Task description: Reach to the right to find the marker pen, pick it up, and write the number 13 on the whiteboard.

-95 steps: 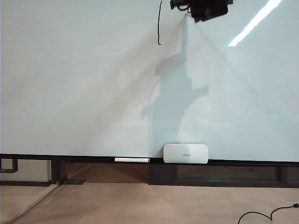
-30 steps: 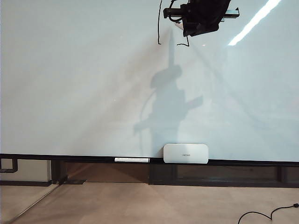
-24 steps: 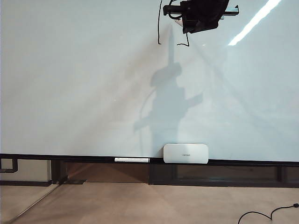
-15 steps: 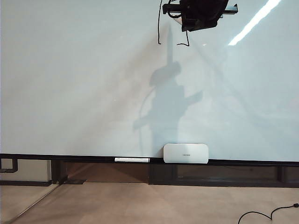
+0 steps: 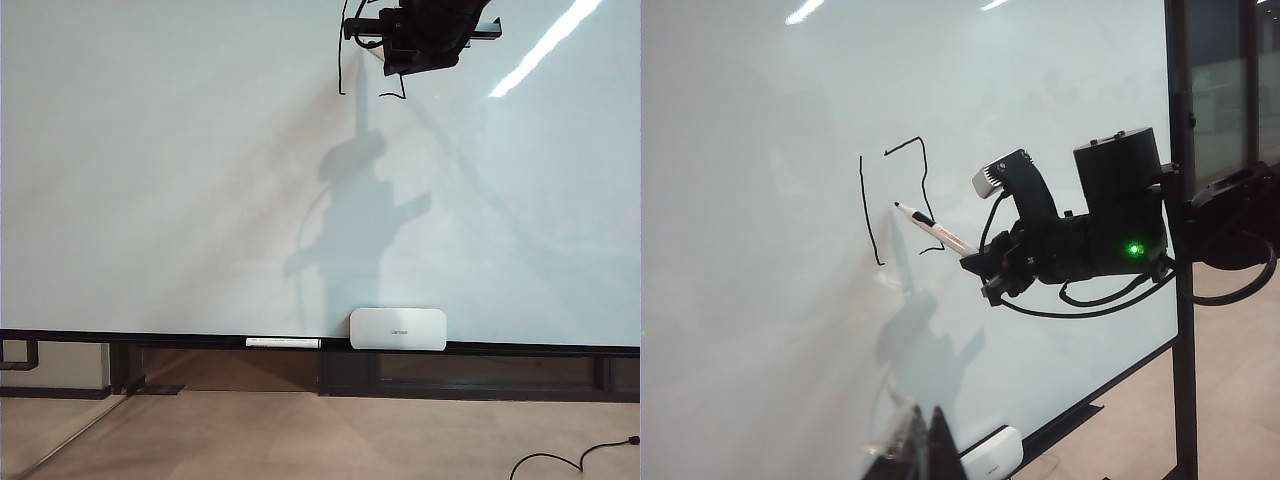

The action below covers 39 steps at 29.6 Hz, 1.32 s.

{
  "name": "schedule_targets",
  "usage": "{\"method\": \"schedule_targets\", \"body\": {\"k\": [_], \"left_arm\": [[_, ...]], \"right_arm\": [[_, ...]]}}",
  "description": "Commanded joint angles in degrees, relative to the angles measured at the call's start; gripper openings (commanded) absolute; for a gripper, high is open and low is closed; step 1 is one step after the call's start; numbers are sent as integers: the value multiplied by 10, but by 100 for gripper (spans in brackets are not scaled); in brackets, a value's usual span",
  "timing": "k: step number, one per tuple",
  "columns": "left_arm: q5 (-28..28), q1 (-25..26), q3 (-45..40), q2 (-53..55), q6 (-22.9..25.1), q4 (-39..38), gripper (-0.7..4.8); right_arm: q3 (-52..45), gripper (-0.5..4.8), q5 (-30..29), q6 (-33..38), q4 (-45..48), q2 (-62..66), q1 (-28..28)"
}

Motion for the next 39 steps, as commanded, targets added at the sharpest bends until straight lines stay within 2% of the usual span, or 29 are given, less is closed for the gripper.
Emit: {"method": "schedule_targets", "body": {"k": [1,30,39], "left_arm": [[2,0,2,0,1,8,-6],[2,0,2,0,10,8,-6],[2,0,2,0,13,8,-6]], "right_arm": [[4,-2,5,-2,9,-4,0],[4,-2,-7,-1,6,5,-24],[4,-2,35,-1,4,5,-24]]}}
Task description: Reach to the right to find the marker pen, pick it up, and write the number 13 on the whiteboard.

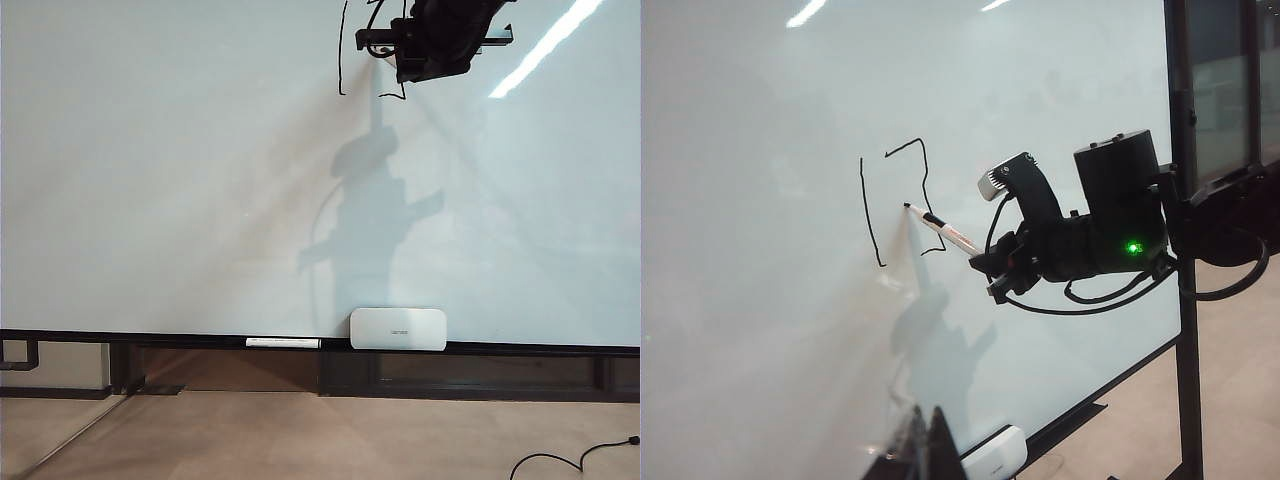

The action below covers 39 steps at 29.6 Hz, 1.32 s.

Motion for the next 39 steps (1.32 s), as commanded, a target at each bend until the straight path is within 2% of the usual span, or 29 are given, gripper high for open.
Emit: {"method": "schedule_targets", "body": {"k": [1,17,29,35,39], "left_arm": [[3,0,2,0,4,8,-6],[3,0,2,-2,4,8,-6],[-2,0,2,-2,4,7,-6],[-120,0,2,-2,6,-10,-6],[-197,0,3,-2,28,-21,-6]], "right_arm": [[4,-2,30,1,4,-1,-1],[4,-2,75,16,-12,-12,0],[3,-2,73,15,-21,-28,3],[1,-2,75,16,-38,-76,16],[1,-2,73,16,-71,-116,24]]}}
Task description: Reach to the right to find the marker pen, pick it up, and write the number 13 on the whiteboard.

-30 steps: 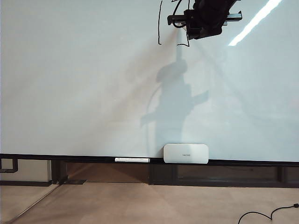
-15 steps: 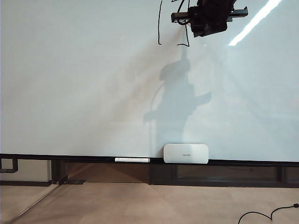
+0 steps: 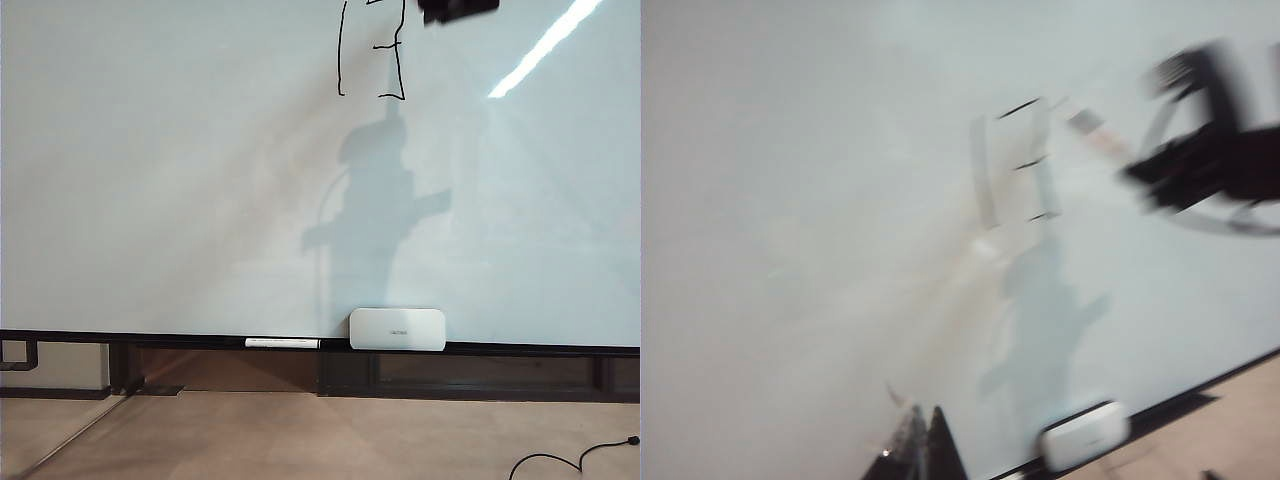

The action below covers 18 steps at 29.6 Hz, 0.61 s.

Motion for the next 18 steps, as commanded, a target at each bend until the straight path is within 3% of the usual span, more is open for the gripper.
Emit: {"method": "schedule_targets", "body": {"k": [1,7,18], "left_arm": [[-80,0,3,-1,26,-4,-6],[-175,0,15,-6,46,-32,-6],[-251,0,126,-28,50,-195,-6]], "right_arm": [[2,-2,-2,3,-30,-33,3],[2,-2,-1,2,-89,-94,23],[-50,-2,27,-18,-139,-221,103]]}}
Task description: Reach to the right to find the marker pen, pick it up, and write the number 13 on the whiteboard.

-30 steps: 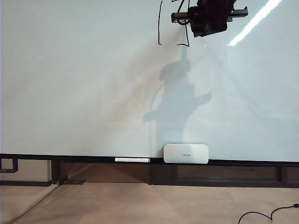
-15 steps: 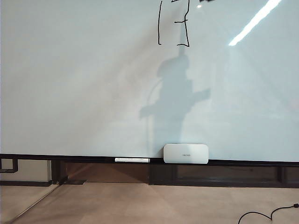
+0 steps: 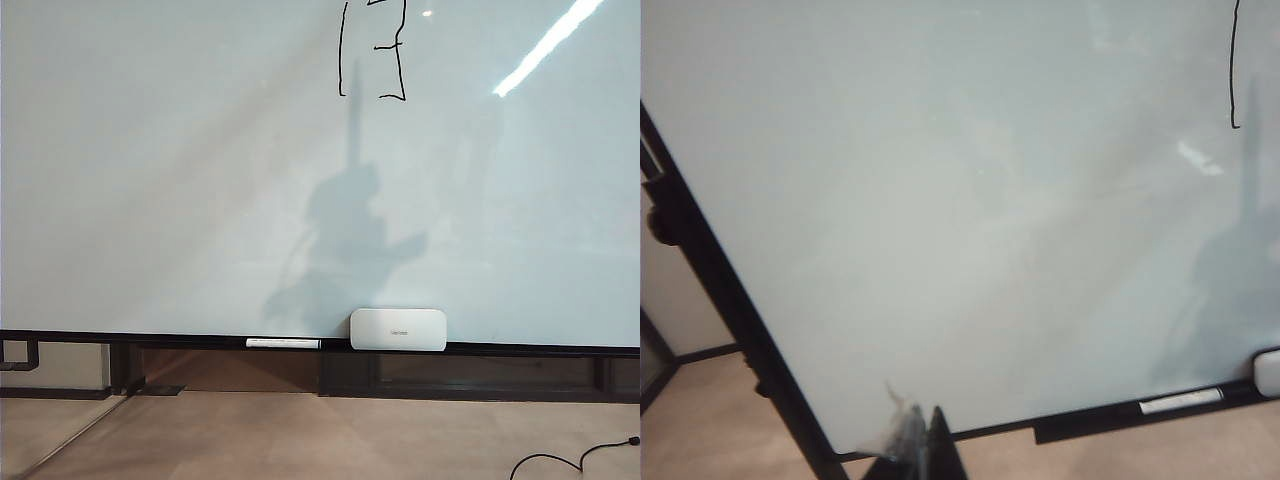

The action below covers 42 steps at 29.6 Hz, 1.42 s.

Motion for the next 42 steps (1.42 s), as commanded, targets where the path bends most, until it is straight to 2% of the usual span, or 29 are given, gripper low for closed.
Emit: {"method": "schedule_targets", "body": {"k": [1,6,9,15,20,24,29,34,42], "left_arm": [[-26,0,23,-35,-4,-27,-6],[-48,0,32,-110,-13,-123,-6],[18,0,32,-146,-55,-163,-6],[106,0,31,-160,-68,-166,-6],[179,0,31,-162,-99,-169,-6],[192,0,31,-163,-99,-180,-6],[196,0,31,-172,-99,-185,-6],[207,0,31,-178,-98,-197,-6],[226,0,31,-178,-103,-212,-6]], "right_arm": [[-27,-2,31,-24,-10,-50,32],[-48,-2,61,-51,-81,-128,70],[-74,-2,56,-55,-95,-185,73],[-133,-2,55,-52,-121,-311,74],[-143,-2,61,-37,-208,-414,73],[-143,-2,85,-38,-266,-484,73],[-143,-2,86,-32,-338,-551,68],[-143,-2,72,-14,-406,-582,39],[-143,-2,-25,-3,-433,-626,-65]]}}
